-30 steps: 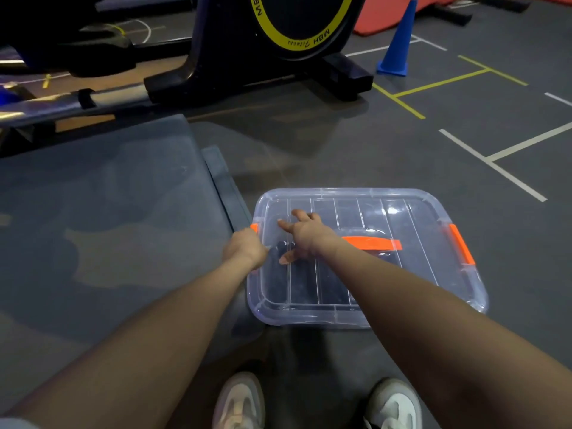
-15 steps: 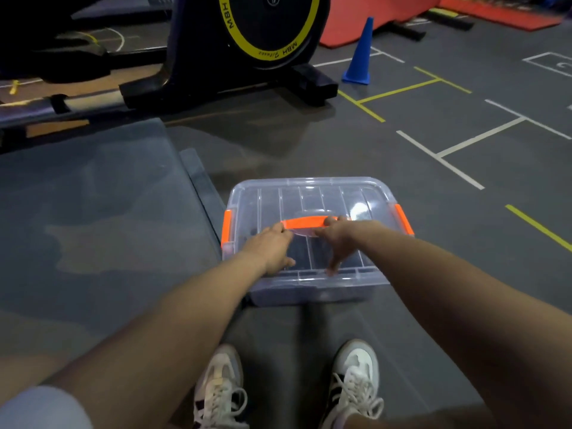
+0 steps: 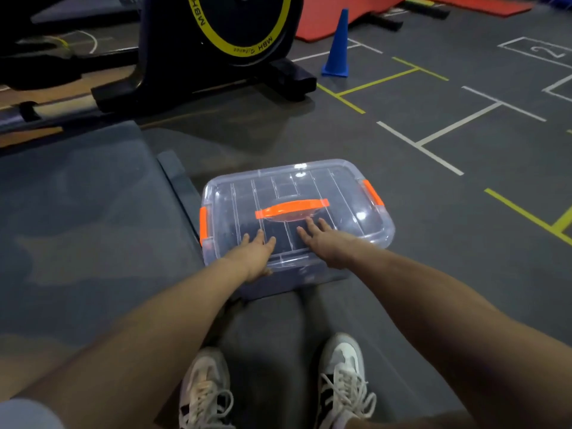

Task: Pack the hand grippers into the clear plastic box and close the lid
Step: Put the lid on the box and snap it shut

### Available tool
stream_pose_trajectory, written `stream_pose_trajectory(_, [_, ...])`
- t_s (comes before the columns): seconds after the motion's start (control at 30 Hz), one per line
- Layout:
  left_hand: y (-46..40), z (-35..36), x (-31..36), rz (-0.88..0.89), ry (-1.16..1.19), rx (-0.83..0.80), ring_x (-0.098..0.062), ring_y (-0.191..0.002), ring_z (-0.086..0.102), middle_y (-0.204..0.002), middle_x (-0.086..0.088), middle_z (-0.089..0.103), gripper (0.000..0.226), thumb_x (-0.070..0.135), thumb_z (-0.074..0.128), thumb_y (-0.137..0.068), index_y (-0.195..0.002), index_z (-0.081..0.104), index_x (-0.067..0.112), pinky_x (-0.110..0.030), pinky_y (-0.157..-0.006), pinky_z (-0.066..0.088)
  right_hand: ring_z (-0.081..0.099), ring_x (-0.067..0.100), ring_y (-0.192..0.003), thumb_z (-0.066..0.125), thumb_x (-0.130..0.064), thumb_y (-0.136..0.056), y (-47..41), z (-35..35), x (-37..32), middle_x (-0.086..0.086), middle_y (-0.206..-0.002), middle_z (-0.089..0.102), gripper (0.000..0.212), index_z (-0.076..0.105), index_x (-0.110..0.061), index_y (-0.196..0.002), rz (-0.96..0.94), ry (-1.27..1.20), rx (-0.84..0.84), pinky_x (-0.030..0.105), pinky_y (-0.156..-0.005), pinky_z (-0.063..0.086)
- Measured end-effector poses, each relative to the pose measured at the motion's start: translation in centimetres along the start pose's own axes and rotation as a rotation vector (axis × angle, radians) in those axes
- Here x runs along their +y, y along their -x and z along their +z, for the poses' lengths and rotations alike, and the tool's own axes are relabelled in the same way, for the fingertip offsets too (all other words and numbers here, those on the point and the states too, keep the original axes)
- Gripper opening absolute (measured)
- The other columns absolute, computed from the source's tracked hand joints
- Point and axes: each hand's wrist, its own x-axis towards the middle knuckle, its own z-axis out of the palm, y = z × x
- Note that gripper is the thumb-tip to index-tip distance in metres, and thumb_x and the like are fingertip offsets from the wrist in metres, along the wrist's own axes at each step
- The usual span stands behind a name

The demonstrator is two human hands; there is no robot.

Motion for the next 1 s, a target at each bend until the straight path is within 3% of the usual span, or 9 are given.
stream_pose_trajectory(0.3, [-4.5,-3.5,-3.6,-0.096,0.071,0.059,-0.039,-0.145,0.008,-0.158,-0.015,0.000,0.076,0.023,0.056,-0.091,-0.150,0.009,0.016,-0.047,-0.118,0.021,0.008,0.028,-0.149,0.031,0.000,-0.097,-7.2,-3.6,1.6,-0.002,-0.161,-0.003,0.068,0.003,-0.027,-0.152,0.020,-0.090,0.163,0.041,-0.116,0.029])
stream_pose_trajectory(0.43, [-5.9,-5.5,-5.2,-0.112,0.109,0.080,-0.035,-0.139,0.028,-0.152,-0.017,0.023,0.074,0.023,0.067,-0.083,-0.144,0.029,0.008,-0.041,-0.113,0.030,0.014,0.028,-0.148,0.034,-0.004,-0.098,-10.5,-5.2,2.5,-0.003,-0.161,0.003,0.065,0.007,-0.030,-0.152,-0.003,-0.062,0.220,0.041,-0.116,0.030])
stream_pose_trajectory(0.57, [-7.2,-6.4,-6.0,-0.133,0.117,0.092,-0.035,-0.141,0.025,-0.155,-0.016,0.018,0.075,0.019,0.068,-0.082,-0.145,0.028,0.008,-0.041,-0.115,0.027,0.016,0.028,-0.148,0.036,-0.005,-0.099,-12.7,-6.1,3.0,-0.003,-0.161,0.006,0.065,0.009,-0.031,-0.151,-0.011,-0.059,0.238,0.042,-0.116,0.030])
stream_pose_trajectory(0.9, [-8.3,-6.9,-6.6,-0.108,0.047,0.117,-0.032,-0.128,0.042,-0.142,-0.015,0.038,0.070,0.028,0.069,-0.081,-0.139,0.037,0.008,-0.038,-0.108,0.036,0.017,0.029,-0.147,0.040,-0.006,-0.098,-13.6,-6.5,2.8,-0.003,-0.161,0.006,0.067,0.007,-0.030,-0.152,0.005,-0.043,0.224,0.042,-0.115,0.030])
stream_pose_trajectory(1.0, [-8.3,-7.3,-7.3,-0.090,0.030,0.099,-0.031,-0.125,0.046,-0.139,-0.013,0.044,0.067,0.039,0.067,-0.081,-0.137,0.041,0.011,-0.039,-0.104,0.041,0.031,0.033,-0.141,0.045,-0.011,-0.096,-13.5,-7.8,2.3,0.005,-0.158,0.019,0.062,0.018,-0.023,-0.151,0.000,-0.040,0.180,0.043,-0.111,0.035])
